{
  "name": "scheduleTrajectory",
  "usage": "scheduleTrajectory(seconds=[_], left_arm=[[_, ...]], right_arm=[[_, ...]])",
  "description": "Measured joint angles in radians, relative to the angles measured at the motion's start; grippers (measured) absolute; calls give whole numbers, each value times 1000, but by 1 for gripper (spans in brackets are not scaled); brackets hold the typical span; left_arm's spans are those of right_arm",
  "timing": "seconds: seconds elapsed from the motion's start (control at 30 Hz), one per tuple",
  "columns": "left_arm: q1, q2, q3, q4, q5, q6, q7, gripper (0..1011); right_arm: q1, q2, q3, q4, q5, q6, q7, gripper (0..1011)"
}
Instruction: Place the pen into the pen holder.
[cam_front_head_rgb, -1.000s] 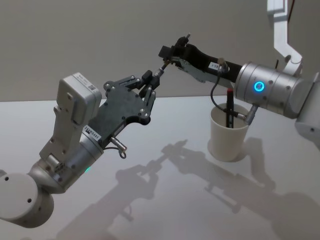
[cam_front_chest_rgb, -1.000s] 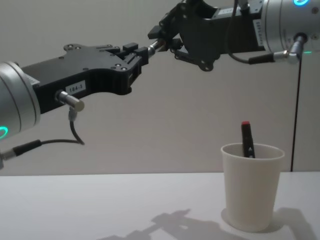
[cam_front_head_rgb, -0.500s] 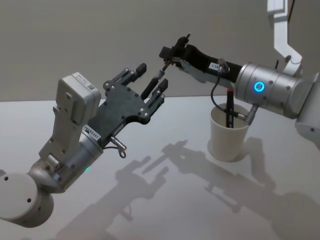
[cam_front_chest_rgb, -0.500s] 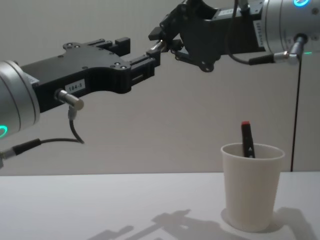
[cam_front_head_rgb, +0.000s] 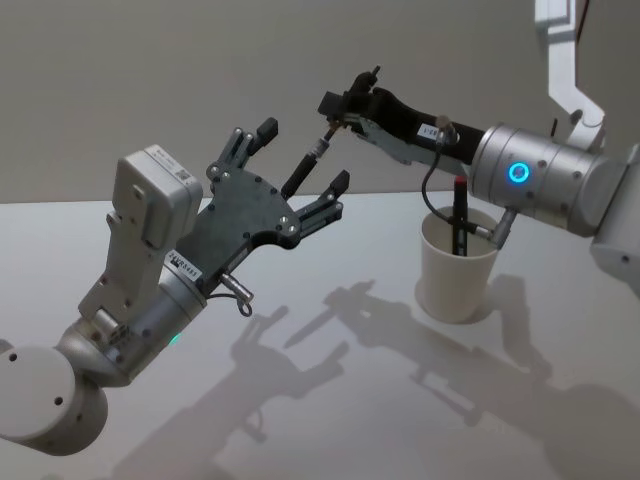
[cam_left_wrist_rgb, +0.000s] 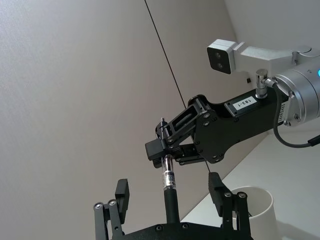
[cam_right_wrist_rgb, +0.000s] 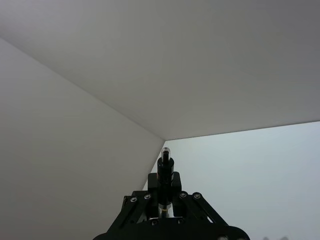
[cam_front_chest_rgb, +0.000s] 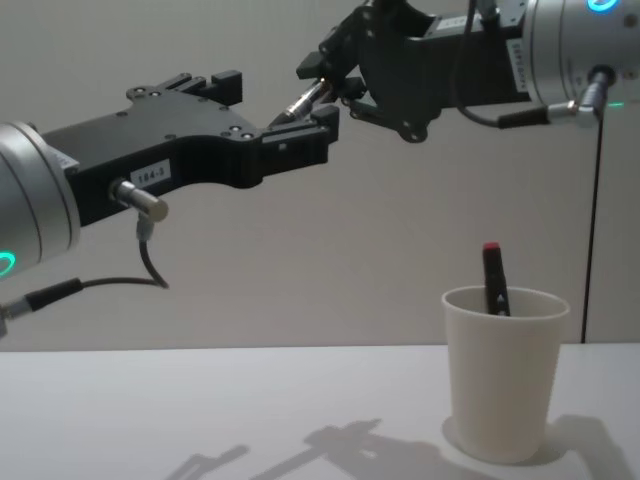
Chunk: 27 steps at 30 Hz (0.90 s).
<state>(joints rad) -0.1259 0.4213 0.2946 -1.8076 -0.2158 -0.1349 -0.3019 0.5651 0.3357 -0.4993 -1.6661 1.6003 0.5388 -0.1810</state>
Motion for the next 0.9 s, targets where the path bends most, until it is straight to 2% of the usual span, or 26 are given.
scheduleTrajectory(seconds=[0.07,0.47,0.67,0.9], left_arm=[[0,0,0,0,0,0,0,1001],[0,0,0,0,0,1,-1,1001],[0,0,0,0,0,1,-1,1001],[0,0,0,0,0,1,-1,1001]], right_arm=[[2,2,0,-2,-4,0,0,133],[29,34,24,-34,-68,-3,2,133],[41,77,51,-66,-119,-5,0,133],[44,145,84,-110,-182,-5,-13,133]])
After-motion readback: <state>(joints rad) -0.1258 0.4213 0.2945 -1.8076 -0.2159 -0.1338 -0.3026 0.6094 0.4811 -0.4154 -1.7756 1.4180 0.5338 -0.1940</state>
